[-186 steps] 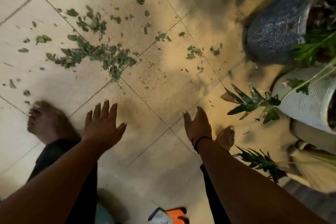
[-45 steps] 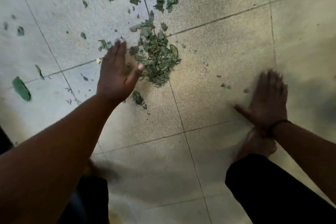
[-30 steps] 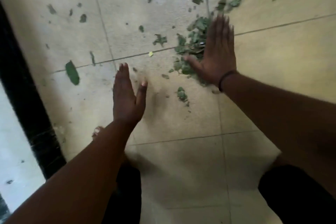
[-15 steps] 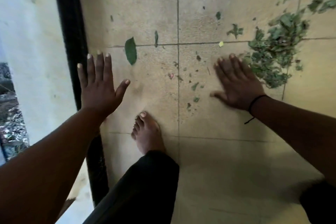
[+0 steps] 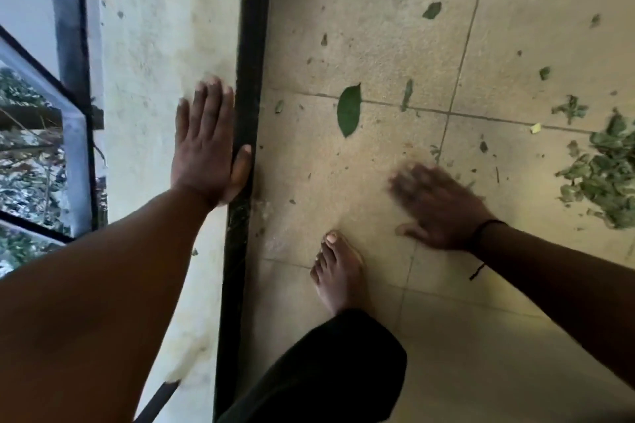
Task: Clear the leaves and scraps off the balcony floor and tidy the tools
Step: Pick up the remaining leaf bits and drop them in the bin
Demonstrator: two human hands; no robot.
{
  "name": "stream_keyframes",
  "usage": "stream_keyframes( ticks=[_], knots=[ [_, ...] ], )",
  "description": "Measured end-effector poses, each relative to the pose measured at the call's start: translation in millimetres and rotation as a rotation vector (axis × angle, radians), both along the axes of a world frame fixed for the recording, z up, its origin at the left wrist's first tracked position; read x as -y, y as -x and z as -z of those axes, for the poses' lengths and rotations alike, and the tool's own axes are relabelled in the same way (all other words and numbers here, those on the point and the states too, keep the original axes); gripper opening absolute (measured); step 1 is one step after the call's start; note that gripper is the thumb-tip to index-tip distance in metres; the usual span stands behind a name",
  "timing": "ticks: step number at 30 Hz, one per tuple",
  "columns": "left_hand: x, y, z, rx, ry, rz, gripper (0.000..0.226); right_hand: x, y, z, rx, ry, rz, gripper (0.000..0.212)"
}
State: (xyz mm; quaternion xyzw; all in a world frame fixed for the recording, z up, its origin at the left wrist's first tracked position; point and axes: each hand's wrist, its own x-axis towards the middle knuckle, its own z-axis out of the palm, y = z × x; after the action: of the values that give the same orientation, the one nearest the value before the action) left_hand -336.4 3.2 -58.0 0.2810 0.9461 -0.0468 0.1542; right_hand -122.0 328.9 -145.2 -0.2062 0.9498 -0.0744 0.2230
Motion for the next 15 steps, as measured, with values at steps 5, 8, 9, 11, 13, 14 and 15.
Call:
stream_keyframes(
  ticks=[5, 8, 9, 11, 13, 14, 15],
  knots=[
    [2, 4, -3, 0.049, 0.016, 0.025, 0.089, -15, 29, -37, 0.091, -0.188, 0.493, 0.091],
    [4, 5, -3, 0.083, 0.027, 0.04, 0.092, 14, 53, -53, 0.084, -0.152, 0.463, 0.084],
    [3, 5, -4, 0.092, 0.028, 0.044, 0.093, 26, 63, -56, 0.074, -0.138, 0.427, 0.084],
    [3, 6, -5, 0.11, 0.017, 0.052, 0.094, 54, 82, -57, 0.058, -0.115, 0.347, 0.083],
    [3, 6, -4, 0.097, 0.019, 0.055, 0.095, 80, 106, -56, 0.042, -0.082, 0.29, 0.083],
    [2, 6, -4, 0.082, 0.021, 0.053, 0.095, 91, 119, -54, 0.021, -0.069, 0.268, 0.082],
    [2, 5, -3, 0.066, 0.025, 0.056, 0.095, 101, 131, -53, 0.002, -0.059, 0.253, 0.08]
  ],
)
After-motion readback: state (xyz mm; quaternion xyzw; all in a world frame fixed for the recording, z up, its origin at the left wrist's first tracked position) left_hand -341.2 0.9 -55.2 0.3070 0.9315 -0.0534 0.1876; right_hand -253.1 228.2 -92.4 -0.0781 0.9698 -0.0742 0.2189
